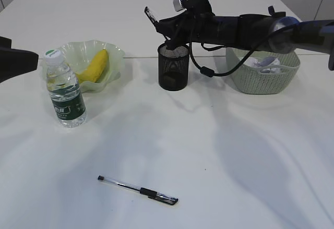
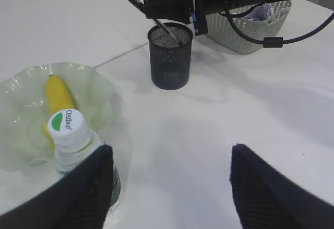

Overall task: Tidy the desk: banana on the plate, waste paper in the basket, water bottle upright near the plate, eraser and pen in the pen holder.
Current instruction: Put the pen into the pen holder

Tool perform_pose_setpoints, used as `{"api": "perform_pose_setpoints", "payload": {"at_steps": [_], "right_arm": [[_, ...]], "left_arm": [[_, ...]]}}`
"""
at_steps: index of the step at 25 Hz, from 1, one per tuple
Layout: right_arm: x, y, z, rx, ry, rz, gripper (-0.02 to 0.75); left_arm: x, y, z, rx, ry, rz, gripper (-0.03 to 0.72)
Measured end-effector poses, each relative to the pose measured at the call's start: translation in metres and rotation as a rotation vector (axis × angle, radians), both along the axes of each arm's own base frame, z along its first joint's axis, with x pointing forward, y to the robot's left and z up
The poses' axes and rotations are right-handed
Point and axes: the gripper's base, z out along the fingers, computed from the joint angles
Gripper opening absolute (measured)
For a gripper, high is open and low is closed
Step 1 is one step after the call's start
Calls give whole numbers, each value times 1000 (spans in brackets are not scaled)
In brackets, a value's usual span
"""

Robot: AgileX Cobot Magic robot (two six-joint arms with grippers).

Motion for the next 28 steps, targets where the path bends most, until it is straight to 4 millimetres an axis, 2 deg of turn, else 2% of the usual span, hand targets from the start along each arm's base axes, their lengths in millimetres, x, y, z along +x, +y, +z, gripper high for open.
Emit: {"api": "perform_pose_setpoints", "payload": {"at_steps": [9,12,15,17,25,28], "right_arm": [[1,-1,-5,11,24,-8,45],[1,-1,-5,11,24,-8,96],[1,-1,-5,11,24,-8,209],[1,-1,-5,11,24,-8,259],[-1,-3,-3,62,54,21,291],[-1,-8,4,91,64,27,293]], "left_arm": [[0,0,0,1,-1,4,498],[0,0,0,2,-2,5,498],[0,1,0,3,-2,8,498],[0,1,0,3,-2,7,498],[0,1,0,3,-2,7,498],[0,1,0,3,-2,7,498]]}}
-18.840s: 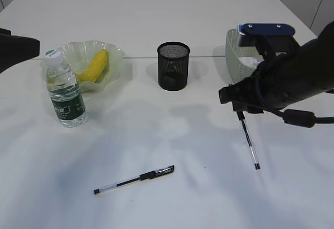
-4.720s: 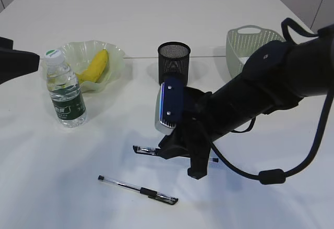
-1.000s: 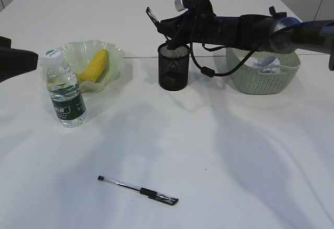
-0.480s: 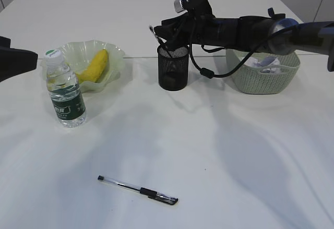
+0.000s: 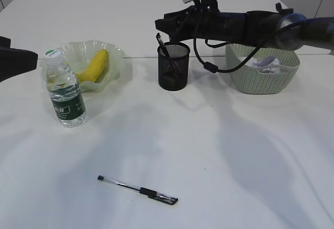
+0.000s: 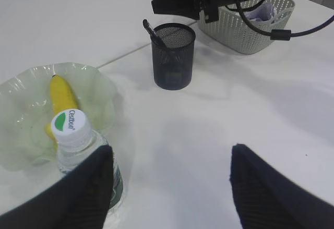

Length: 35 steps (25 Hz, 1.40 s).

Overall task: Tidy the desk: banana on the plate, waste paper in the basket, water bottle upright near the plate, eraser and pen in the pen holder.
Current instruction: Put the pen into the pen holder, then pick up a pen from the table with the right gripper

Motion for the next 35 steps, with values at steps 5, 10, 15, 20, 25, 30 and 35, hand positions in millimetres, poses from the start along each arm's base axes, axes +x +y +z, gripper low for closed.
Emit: {"api": "perform_pose_setpoints", "payload": {"at_steps": [5,10,15,20,25,30,35], "right_arm": [[-5,-8,34,8,-2,6,304],[-17,-10,63,-34,39,39,305],[-30,-12,87,-45,128,61,306],[-52,-15,113,-129,232,110,306],[-76,-20,138,-223,320,138,306],[-99,-26,160,-278,417,140,306],[-117,-31,173,-309,526,137,306]], "left_arm": [[0,0,0,1,-1,2,498],[0,0,0,1,-1,2,498],[0,0,0,1,-1,2,498],[0,0,0,1,-1,2,498],[0,0,0,0,0,0,498],[-2,-2,0,-9,8,-26,498],[-3,-4,0,-17,15,-51,498]]}}
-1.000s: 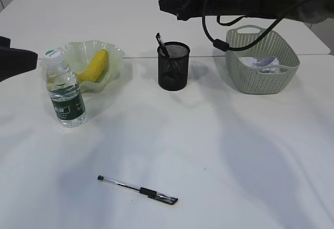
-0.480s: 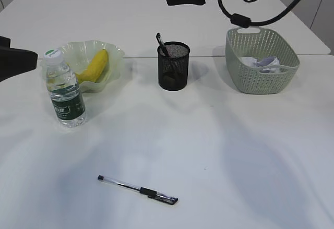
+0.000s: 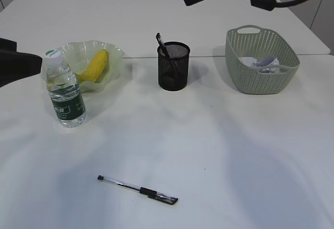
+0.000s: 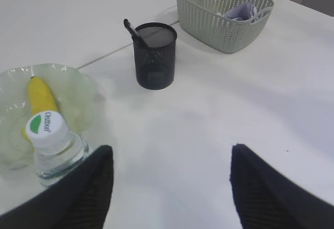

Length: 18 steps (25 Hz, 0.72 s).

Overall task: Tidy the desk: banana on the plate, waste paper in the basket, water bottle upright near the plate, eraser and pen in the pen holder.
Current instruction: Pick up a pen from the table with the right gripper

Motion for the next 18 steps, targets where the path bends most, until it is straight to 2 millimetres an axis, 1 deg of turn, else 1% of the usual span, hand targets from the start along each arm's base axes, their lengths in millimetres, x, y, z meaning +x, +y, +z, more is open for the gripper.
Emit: {"api": "perform_pose_setpoints", "payload": {"at_steps": [4,7,10,11,15,18], "right_arm": [[-8,-3,10,-9,27,-42,309],[-13,-10,16,-64,59,-120,309],[-17,-19,21,-137,57,-186,309],[-20,-21,25,-149,48,-202,309],[-30,-24,37,-154,27,-217,309],[-35,-25,38,-155,34,-218,309]], "left_arm": [[-2,-2,0,-8,7,-24,498],[-3,-4,0,-17,14,-50,498],[-4,-5,0,-21,18,-62,498],[-4,-5,0,-21,18,-62,498],[-3,-4,1,-16,12,-48,498],[1,-1,5,-5,-13,-14,498]]}}
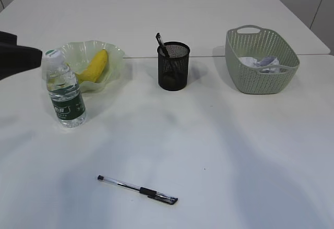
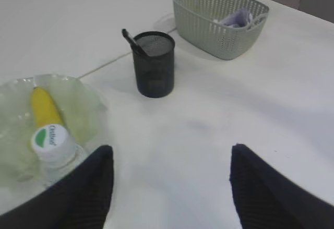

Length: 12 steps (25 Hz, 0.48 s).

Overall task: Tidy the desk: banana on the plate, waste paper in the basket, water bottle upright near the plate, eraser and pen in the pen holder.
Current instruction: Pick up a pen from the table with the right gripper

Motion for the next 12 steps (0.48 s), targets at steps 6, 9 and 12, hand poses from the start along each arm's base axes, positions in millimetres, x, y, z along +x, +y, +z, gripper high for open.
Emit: {"api": "perform_pose_setpoints", "payload": {"at_steps": [6,9,12], "right_arm": [[-3,-1,-17,-11,65,-1,309],[-8,-1,-27,-18,105,-1,309],[-14,-3,-30,-23,118,1,309]], "left_arm": [[10,11,9,86,-99,112,498],[12,14,10,123,-126,142,498],[14,17,10,144,-140,164,498]]}}
